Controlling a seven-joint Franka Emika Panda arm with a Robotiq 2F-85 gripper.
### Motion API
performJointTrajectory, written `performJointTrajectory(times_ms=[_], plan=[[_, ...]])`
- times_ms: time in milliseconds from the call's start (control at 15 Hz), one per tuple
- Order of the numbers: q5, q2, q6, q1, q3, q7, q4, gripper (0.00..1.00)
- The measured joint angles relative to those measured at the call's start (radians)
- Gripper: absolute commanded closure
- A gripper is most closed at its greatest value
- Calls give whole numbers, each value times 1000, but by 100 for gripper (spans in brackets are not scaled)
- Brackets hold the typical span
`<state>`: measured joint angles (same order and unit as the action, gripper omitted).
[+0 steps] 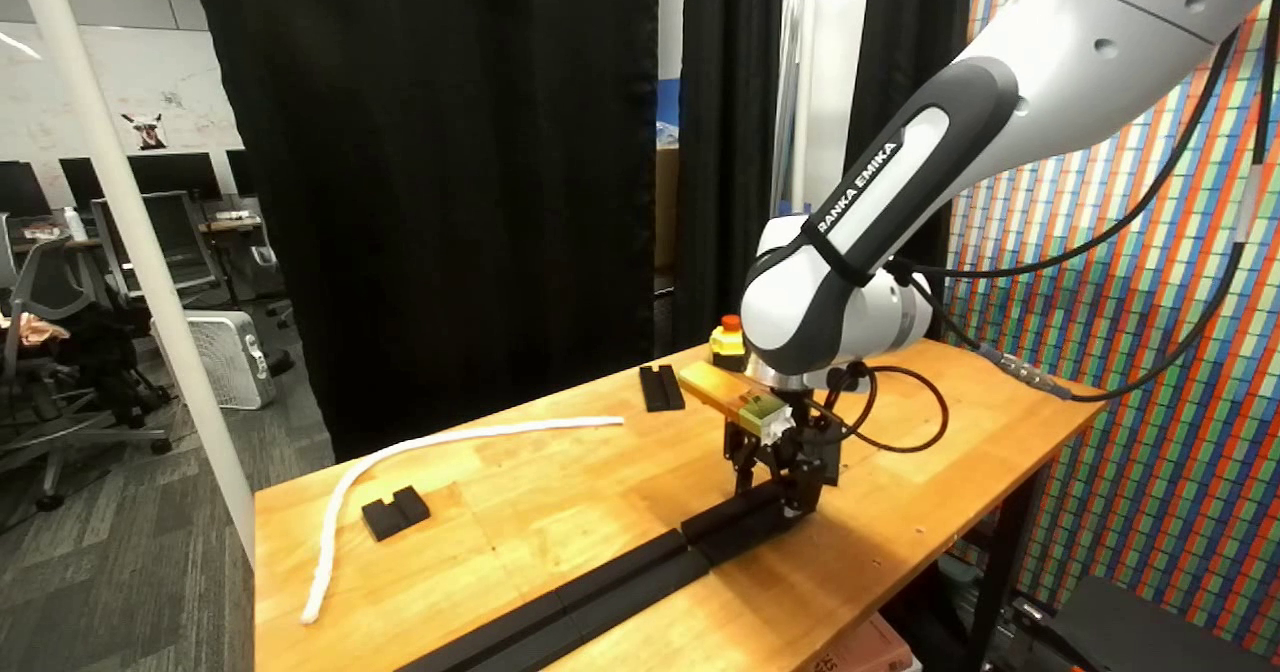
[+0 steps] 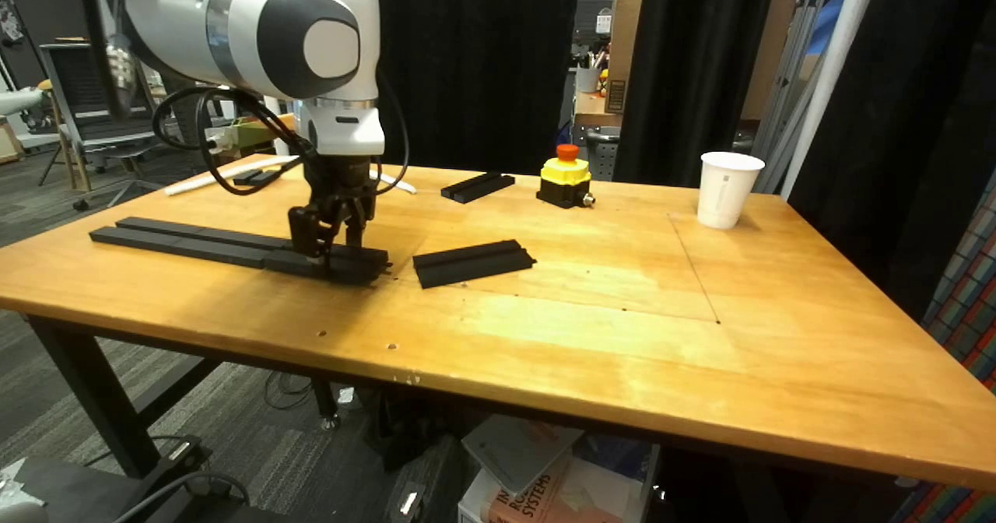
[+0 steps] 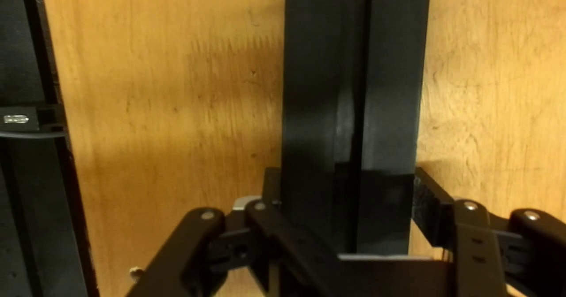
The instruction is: Connect the four black pieces closest to you together
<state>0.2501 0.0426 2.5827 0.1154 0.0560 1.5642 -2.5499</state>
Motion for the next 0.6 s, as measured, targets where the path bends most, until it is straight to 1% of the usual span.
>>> performJointTrajectory(times_ms=[600], plan=[[3, -1, 1, 0, 31, 0, 1, 54]])
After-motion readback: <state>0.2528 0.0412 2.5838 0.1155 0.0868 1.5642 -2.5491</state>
